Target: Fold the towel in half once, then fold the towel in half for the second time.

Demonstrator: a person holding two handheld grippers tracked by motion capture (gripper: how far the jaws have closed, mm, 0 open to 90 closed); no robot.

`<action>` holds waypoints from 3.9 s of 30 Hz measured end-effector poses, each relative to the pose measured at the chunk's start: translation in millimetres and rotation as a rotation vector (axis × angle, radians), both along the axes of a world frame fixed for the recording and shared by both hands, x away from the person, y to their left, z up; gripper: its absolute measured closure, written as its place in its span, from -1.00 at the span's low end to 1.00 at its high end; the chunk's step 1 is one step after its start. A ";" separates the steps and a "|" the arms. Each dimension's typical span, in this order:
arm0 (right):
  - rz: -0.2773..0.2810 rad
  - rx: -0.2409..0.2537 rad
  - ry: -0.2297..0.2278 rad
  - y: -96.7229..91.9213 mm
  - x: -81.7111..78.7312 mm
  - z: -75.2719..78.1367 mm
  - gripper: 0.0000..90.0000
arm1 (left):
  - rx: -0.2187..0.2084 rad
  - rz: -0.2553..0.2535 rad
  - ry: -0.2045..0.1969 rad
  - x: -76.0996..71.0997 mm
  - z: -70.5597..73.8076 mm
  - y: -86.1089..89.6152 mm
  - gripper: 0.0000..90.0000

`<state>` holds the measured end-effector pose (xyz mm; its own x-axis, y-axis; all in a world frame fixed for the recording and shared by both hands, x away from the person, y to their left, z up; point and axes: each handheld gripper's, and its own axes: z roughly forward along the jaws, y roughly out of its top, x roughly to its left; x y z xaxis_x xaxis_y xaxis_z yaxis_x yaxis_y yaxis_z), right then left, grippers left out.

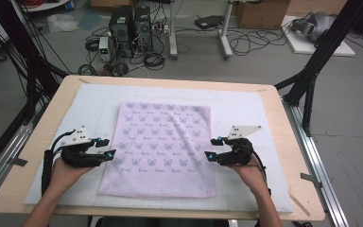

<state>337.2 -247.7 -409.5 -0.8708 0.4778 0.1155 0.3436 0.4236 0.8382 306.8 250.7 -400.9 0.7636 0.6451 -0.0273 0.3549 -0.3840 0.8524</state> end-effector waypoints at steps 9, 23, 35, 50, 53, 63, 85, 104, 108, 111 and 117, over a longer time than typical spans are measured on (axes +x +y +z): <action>-0.022 -0.034 0.000 3.0 17.8 11.2 -0.25 | 0.024 -0.002 -0.003 25.2 20.3 -3.8 0.02; 0.007 -0.100 -0.008 24.2 51.3 33.2 -0.27 | -0.013 0.027 0.023 51.5 25.3 -0.9 0.02; -0.048 -0.136 -0.010 23.6 101.5 50.7 -0.25 | -0.005 0.089 0.031 102.2 35.5 6.5 0.16; -0.190 -0.201 0.042 9.8 131.4 -11.1 -0.20 | 0.044 0.144 0.121 141.4 -17.0 4.8 0.36; -0.214 -0.197 0.054 9.6 132.7 -18.2 -0.19 | 0.076 0.162 0.158 144.3 -25.5 2.4 0.28; -0.232 -0.184 0.087 13.9 133.3 -35.3 0.22 | 0.124 0.188 0.192 145.9 -37.9 -10.5 0.26; -0.122 -0.114 0.047 11.6 114.3 8.2 0.88 | -0.007 0.108 0.119 123.5 0.2 1.0 0.89; 0.006 -0.125 0.183 -3.2 21.1 -9.3 0.38 | 0.023 -0.051 0.195 20.8 -35.6 21.6 0.59; -0.041 -0.094 0.151 -11.3 24.4 1.8 0.12 | 0.039 -0.022 0.176 26.2 -19.9 27.0 0.21; -0.058 -0.103 0.125 -8.4 32.8 10.2 0.03 | 0.027 0.003 0.149 33.0 -7.2 27.7 0.05; -0.092 -0.076 0.135 0.1 57.5 10.2 -0.10 | 0.033 0.041 0.156 61.5 -2.4 13.1 -0.05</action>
